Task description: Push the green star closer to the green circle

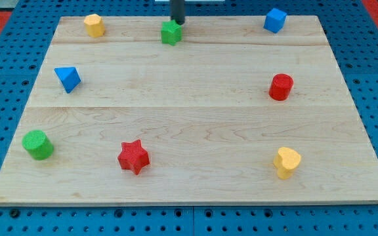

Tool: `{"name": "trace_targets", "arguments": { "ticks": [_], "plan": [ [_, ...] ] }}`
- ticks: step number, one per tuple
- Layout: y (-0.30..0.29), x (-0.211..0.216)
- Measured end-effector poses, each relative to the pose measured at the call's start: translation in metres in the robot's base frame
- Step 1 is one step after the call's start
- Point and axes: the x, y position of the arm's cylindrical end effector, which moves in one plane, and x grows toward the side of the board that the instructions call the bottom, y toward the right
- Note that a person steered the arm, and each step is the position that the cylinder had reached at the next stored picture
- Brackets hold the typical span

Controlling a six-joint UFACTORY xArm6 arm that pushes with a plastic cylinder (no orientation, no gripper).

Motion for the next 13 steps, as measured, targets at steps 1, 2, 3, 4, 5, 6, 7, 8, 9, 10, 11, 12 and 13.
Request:
{"name": "trace_targets", "arguments": {
  "ticks": [1, 2, 3, 4, 5, 6, 7, 8, 9, 10, 11, 12, 13],
  "plan": [
    [-0.006, 0.013],
    [0.020, 0.016],
    [-0.003, 0.039],
    [-0.029, 0.064],
    [-0.032, 0.081],
    [-0.060, 0.083],
    [-0.084, 0.082],
    [-0.084, 0.107],
    [-0.075, 0.131],
    [-0.045, 0.132],
    [-0.034, 0.146],
    [-0.031, 0.166],
    [-0.036, 0.204]
  ]
}}
